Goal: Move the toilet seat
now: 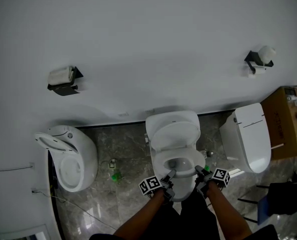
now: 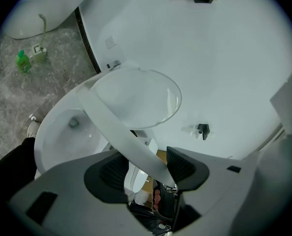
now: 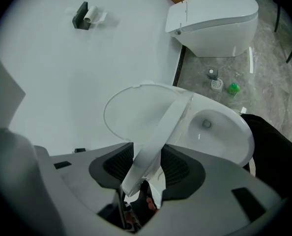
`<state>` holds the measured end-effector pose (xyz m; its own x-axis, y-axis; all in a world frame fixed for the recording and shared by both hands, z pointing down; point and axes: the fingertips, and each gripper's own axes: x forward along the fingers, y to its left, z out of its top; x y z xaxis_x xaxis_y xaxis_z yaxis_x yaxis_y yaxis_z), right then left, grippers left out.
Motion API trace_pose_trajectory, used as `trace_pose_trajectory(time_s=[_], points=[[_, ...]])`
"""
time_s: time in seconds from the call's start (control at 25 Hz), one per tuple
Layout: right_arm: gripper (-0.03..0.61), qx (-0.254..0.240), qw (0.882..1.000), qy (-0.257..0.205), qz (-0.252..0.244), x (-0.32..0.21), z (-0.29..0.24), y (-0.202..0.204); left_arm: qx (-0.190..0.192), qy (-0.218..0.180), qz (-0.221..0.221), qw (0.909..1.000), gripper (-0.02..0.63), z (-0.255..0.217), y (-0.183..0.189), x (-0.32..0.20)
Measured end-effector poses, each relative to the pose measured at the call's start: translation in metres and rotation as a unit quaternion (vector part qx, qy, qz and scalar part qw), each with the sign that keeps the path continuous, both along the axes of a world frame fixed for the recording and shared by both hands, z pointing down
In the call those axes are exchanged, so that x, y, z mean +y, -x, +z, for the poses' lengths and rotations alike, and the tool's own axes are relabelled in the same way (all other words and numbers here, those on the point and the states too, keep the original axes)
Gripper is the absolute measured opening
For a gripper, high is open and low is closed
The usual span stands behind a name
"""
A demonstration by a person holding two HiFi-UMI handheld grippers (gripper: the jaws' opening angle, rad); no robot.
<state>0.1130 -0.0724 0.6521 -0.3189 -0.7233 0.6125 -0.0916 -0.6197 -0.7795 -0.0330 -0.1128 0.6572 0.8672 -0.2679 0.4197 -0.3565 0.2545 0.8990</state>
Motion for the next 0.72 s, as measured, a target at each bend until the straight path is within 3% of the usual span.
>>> trace_pose_trajectory(time_s=[0.72], points=[[0.192, -0.015, 0.999, -0.019, -0.036, -0.049, -0.019, -0.009, -0.001, -0.013, -0.063, 0.9979, 0.270, -0.014, -0.008, -0.050]])
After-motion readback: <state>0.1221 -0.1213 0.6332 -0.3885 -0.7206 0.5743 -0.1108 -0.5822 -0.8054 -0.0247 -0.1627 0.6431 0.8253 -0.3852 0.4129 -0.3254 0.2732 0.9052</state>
